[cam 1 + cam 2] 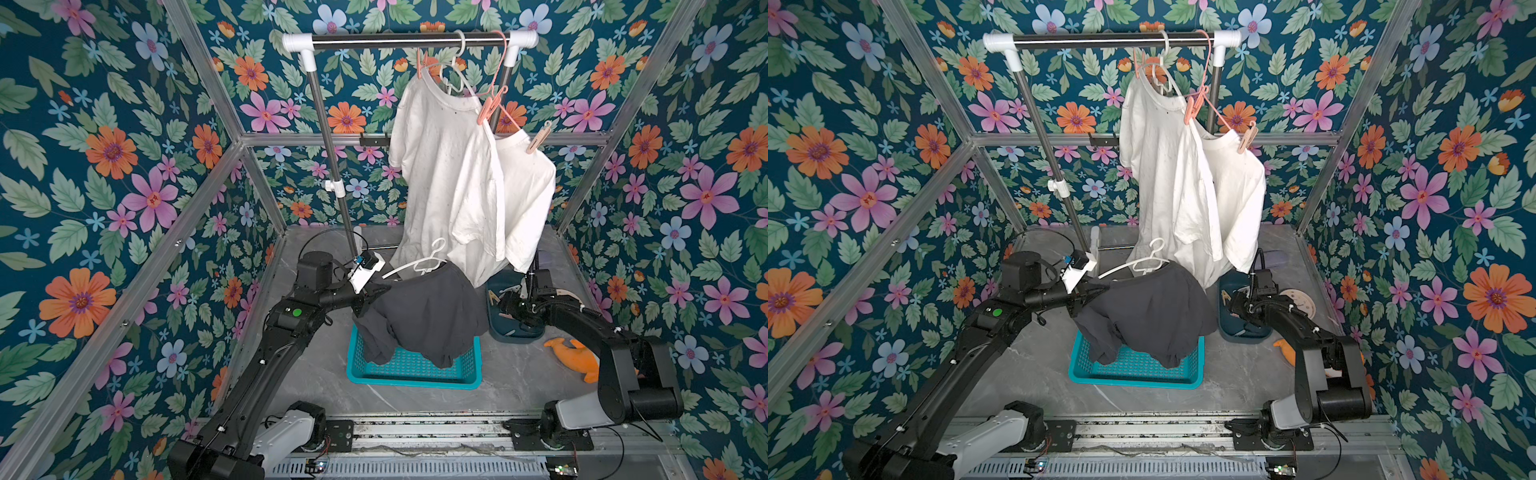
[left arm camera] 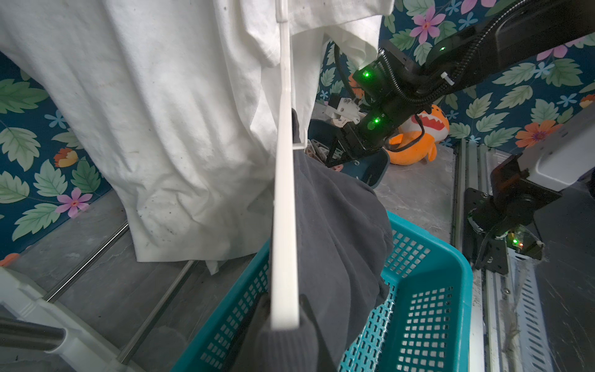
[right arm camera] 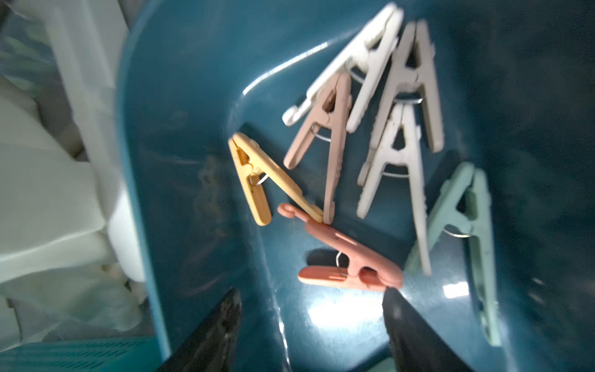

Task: Use clothespins to secure the t-shirt on both sides of the hanger
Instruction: Adjust the clothespin in the storage box.

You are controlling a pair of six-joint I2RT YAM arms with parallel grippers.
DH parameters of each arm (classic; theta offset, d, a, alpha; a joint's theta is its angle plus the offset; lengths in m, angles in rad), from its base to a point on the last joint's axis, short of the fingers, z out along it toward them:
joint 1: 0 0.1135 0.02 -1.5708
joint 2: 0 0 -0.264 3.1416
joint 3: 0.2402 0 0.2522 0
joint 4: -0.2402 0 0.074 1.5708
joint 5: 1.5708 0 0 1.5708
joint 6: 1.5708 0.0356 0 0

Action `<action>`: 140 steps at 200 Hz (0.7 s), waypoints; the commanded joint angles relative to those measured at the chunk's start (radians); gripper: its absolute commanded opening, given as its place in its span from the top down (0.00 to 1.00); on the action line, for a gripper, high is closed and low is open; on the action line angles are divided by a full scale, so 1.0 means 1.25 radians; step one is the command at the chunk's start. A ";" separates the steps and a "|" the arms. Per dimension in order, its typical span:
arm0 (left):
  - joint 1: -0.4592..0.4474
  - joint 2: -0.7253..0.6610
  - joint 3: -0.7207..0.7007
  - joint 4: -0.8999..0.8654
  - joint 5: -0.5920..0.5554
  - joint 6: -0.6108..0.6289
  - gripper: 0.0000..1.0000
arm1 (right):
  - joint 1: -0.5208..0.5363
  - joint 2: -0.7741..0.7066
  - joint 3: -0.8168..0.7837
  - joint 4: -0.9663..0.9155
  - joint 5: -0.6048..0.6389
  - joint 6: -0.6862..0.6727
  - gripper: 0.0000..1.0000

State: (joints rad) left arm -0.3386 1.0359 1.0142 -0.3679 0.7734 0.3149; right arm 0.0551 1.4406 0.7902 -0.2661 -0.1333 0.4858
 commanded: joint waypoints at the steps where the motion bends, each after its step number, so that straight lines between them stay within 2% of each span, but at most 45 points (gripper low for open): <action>1: 0.001 -0.008 -0.003 0.050 0.002 -0.003 1.00 | -0.003 -0.008 0.009 0.015 0.027 -0.007 0.30; 59: 0.002 0.000 0.000 0.052 0.011 -0.008 1.00 | -0.012 0.096 0.045 0.058 -0.003 -0.003 0.31; 107: 0.002 -0.003 -0.004 0.054 0.007 -0.008 1.00 | -0.011 0.117 0.032 0.052 -0.050 0.019 0.31; 140: 0.002 -0.001 -0.002 0.051 0.008 -0.008 1.00 | -0.003 0.091 0.003 0.033 -0.037 0.034 0.32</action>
State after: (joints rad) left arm -0.3386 1.0363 1.0065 -0.3519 0.7769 0.3115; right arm 0.0479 1.5757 0.8101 -0.1959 -0.1745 0.4992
